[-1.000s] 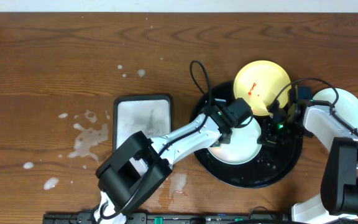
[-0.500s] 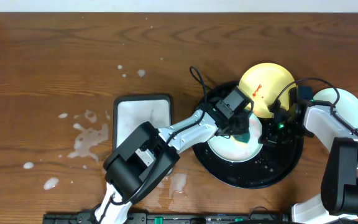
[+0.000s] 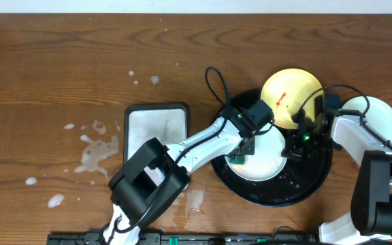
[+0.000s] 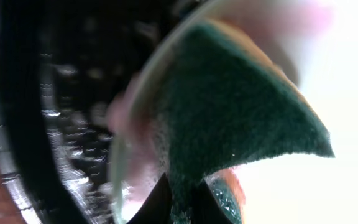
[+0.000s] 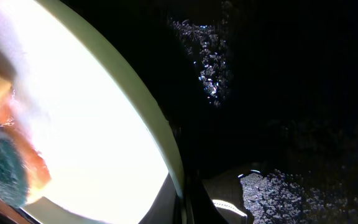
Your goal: Clean dirty plates on tray and stack at the side
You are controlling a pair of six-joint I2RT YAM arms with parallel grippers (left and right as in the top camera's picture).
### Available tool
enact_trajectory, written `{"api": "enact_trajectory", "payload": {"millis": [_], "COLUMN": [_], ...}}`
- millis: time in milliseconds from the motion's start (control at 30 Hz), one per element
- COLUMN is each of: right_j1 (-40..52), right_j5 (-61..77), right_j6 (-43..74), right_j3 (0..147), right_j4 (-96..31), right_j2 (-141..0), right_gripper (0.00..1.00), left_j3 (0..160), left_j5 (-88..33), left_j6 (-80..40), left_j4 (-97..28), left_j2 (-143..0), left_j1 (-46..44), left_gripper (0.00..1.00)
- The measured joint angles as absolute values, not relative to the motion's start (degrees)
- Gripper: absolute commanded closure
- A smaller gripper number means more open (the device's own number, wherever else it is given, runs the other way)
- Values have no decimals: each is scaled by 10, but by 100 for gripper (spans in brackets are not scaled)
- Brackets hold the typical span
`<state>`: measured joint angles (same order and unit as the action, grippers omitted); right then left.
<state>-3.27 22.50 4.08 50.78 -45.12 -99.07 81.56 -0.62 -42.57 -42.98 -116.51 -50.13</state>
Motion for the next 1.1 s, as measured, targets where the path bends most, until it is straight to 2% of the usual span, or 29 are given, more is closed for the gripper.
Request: {"api": "enact_trajectory", "payload": {"millis": [367,733,967,1100], "right_j1": [-23,3,110,168], "right_j5": [238,99,-69,-162], "right_j6": [41,76,147,167], "right_j3": [506,505,505,505], "right_j4": [-426,-423,-489,-527], "right_j2": [-982,-868,-722,-638], "right_gripper": [99,99,99,99], "left_j3": [880,878,823,739], "left_j5": [55,64,63,43], "left_j6": [-422,-402,-385,-355], "left_j4": [-553,-627,-661,-622], "left_j2": [-1168,-947,-910,-912], "left_j1": [-506,-475,-377,-298], "left_gripper": [93,92,92,92]}}
